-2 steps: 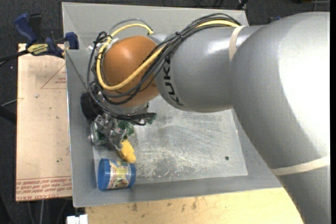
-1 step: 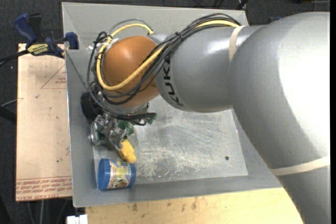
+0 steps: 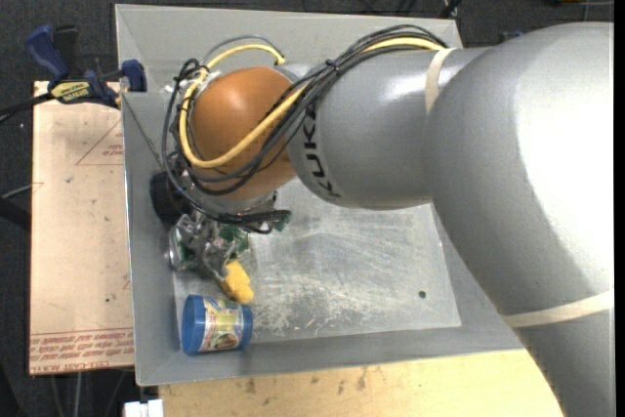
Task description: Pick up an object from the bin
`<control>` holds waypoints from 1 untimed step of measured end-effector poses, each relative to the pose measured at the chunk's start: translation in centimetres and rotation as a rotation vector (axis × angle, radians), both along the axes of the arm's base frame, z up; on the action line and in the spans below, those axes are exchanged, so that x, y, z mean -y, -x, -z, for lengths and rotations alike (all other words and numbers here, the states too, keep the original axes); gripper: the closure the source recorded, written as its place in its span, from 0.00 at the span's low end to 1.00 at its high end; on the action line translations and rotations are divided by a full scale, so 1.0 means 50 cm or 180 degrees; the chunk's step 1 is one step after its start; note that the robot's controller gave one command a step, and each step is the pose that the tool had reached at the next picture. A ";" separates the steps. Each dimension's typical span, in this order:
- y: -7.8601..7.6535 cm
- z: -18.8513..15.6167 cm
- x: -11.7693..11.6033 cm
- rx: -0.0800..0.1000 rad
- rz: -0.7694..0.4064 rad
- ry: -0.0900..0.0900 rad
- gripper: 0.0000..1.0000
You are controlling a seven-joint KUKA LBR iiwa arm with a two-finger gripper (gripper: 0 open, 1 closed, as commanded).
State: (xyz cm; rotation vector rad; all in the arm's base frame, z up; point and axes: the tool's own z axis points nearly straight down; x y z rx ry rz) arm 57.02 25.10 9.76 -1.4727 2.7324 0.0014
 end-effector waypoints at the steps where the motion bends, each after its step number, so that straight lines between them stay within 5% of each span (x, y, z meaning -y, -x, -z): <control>1: 0.000 0.000 0.000 -0.0001 0.0000 0.0000 1.00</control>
Offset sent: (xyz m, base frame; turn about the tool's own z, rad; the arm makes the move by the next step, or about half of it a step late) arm 0.0000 0.0000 0.0000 0.0000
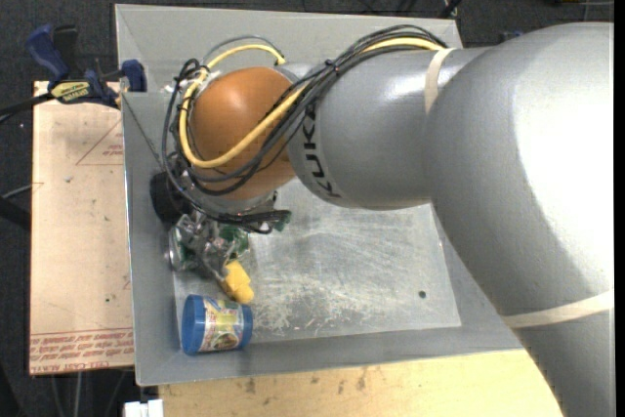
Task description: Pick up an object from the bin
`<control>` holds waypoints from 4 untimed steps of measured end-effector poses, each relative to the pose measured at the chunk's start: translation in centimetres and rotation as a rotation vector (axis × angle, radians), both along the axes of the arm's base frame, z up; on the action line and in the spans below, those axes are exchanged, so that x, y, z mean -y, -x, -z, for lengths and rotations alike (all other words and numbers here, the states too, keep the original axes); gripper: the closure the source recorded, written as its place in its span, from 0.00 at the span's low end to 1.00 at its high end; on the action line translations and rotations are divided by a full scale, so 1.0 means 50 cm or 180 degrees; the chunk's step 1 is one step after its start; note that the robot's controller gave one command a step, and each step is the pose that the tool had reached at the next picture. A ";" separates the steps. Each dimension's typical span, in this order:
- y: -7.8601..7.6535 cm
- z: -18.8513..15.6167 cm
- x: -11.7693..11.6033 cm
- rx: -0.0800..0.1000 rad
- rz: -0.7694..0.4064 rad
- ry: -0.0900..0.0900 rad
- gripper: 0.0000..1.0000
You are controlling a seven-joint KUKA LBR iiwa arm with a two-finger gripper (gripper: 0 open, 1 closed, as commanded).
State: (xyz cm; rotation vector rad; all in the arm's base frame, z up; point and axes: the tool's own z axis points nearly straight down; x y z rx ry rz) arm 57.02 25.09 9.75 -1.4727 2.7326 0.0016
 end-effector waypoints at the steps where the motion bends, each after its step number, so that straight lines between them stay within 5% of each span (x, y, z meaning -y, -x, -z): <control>1: 0.000 0.000 0.000 -0.0001 0.0000 0.0000 1.00; 4: 0.000 0.001 0.000 -0.0002 0.0000 0.0000 1.00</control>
Offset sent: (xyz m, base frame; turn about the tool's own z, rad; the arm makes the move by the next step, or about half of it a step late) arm 0.0000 0.0000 0.0000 0.0000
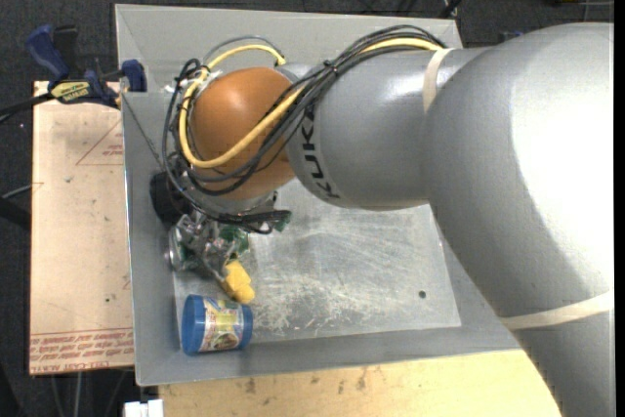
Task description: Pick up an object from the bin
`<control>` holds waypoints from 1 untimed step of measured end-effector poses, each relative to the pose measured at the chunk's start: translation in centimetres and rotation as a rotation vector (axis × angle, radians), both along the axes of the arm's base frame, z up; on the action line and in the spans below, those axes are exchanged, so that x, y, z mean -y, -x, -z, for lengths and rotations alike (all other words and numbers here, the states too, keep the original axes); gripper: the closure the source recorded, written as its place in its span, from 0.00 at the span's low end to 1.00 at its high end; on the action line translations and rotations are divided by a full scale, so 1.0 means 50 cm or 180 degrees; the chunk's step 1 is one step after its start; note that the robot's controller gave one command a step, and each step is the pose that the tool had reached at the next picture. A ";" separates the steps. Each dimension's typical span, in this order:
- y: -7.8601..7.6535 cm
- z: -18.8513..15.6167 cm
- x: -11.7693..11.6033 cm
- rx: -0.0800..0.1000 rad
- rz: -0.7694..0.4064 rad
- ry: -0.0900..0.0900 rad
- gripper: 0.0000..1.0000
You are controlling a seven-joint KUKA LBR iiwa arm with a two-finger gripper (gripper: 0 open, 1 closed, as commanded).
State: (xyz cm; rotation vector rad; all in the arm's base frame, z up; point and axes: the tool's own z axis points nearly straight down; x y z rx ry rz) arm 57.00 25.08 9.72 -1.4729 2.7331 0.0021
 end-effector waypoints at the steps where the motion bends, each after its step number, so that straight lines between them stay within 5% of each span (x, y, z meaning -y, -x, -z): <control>1: 0.000 0.000 0.000 0.0000 0.0000 0.0000 1.00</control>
Offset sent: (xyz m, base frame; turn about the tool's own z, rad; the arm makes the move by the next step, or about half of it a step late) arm -0.0018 -0.0076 0.0459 -0.0132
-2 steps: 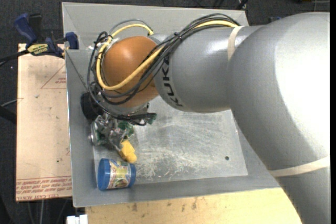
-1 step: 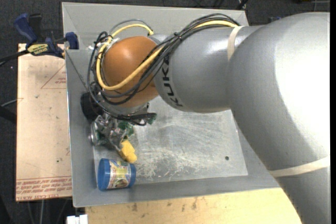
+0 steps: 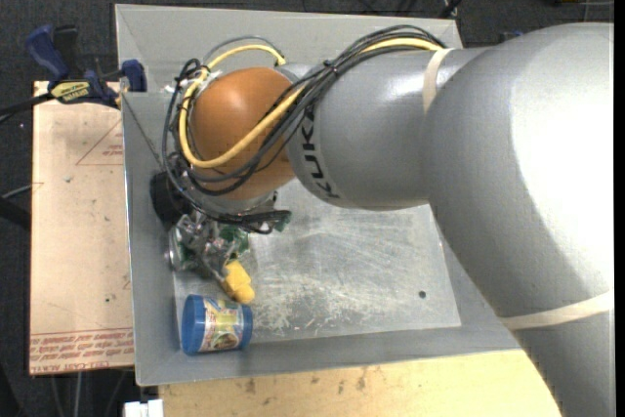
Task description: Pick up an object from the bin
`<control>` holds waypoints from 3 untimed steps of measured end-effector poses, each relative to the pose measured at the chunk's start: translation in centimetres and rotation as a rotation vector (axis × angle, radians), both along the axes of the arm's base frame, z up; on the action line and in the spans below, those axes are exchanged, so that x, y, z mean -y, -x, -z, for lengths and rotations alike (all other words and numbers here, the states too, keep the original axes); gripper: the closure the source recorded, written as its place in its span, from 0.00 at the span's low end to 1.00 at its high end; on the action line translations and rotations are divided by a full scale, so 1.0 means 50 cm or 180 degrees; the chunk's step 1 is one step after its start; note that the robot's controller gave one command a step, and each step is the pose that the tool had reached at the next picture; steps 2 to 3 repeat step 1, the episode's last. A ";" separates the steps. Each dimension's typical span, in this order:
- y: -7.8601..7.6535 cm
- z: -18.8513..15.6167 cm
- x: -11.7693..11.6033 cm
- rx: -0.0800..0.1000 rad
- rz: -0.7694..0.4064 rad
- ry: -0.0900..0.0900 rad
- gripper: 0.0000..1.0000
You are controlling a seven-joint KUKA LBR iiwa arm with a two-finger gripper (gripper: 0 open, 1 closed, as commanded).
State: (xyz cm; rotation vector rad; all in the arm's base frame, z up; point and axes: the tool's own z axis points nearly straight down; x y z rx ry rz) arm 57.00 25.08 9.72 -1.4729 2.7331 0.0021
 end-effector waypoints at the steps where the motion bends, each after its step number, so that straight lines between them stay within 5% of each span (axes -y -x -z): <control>1: 0.000 0.000 0.000 0.0000 0.0000 0.0000 1.00; 3: 0.000 0.000 0.000 0.0000 0.0000 0.0000 1.00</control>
Offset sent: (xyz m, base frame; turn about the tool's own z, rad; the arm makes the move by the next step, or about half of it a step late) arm 0.0292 -0.0085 -0.0272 -0.1954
